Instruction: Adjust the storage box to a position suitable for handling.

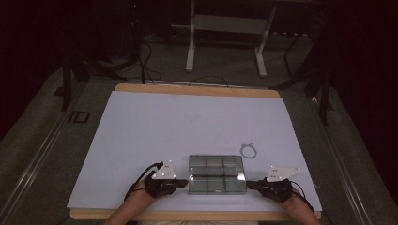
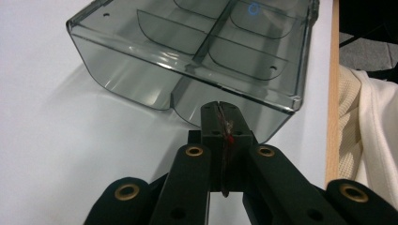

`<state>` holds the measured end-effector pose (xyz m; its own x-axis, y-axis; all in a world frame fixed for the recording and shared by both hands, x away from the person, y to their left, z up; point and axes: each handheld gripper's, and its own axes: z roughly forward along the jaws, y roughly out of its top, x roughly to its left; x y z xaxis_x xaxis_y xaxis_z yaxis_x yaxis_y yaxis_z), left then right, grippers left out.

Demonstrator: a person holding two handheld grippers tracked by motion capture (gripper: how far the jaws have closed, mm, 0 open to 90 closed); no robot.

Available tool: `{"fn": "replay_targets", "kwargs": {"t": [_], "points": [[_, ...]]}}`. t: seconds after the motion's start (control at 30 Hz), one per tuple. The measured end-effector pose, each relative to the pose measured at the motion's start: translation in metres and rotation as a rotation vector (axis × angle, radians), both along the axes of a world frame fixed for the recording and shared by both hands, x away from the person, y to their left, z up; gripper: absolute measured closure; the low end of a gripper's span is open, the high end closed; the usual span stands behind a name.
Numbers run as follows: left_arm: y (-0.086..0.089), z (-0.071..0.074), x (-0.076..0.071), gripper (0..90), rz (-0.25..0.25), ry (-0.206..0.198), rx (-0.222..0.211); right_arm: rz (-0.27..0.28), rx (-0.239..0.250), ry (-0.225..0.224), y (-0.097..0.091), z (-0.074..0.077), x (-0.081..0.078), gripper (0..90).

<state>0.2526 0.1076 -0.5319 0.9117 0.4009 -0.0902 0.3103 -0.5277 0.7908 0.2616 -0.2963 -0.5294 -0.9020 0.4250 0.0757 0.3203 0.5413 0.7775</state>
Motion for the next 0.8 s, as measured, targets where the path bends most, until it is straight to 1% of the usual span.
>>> {"fn": "replay_targets", "kwargs": {"t": [0.17,0.33,0.43,0.5,0.57,0.63,0.67,0.73,0.77,0.8], "points": [[0.000,0.005,-0.003,89.8,0.001,-0.008,0.002,0.021,0.015,-0.001,-0.002,0.005,-0.001,90.0],[-0.001,0.006,-0.005,89.9,0.000,-0.004,0.010,0.031,0.007,-0.002,-0.002,0.007,-0.001,90.0],[-0.002,0.007,-0.005,89.9,-0.003,-0.007,0.019,0.053,0.032,0.003,-0.003,0.011,-0.001,90.0],[-0.001,0.007,-0.005,89.9,-0.003,-0.005,0.018,0.057,0.017,-0.009,-0.001,0.012,-0.001,90.0],[-0.001,0.007,-0.005,89.8,-0.003,-0.006,0.011,0.051,0.014,-0.006,-0.001,0.012,0.000,90.0],[0.000,0.007,-0.004,89.7,-0.004,0.003,-0.011,0.046,0.012,-0.010,-0.001,0.012,0.001,90.0],[-0.001,0.007,-0.004,89.5,-0.004,-0.004,-0.014,0.046,0.016,-0.010,-0.001,0.012,0.001,90.0],[-0.001,0.009,-0.004,86.0,-0.005,-0.010,-0.015,0.042,0.020,-0.015,-0.001,0.013,0.000,90.0],[-0.001,0.009,-0.004,83.6,-0.004,-0.008,-0.019,0.039,0.028,-0.012,-0.001,0.013,0.000,90.0],[-0.001,0.010,-0.004,82.9,-0.004,-0.006,-0.020,0.040,0.033,-0.015,-0.001,0.014,0.000,90.0]]}}
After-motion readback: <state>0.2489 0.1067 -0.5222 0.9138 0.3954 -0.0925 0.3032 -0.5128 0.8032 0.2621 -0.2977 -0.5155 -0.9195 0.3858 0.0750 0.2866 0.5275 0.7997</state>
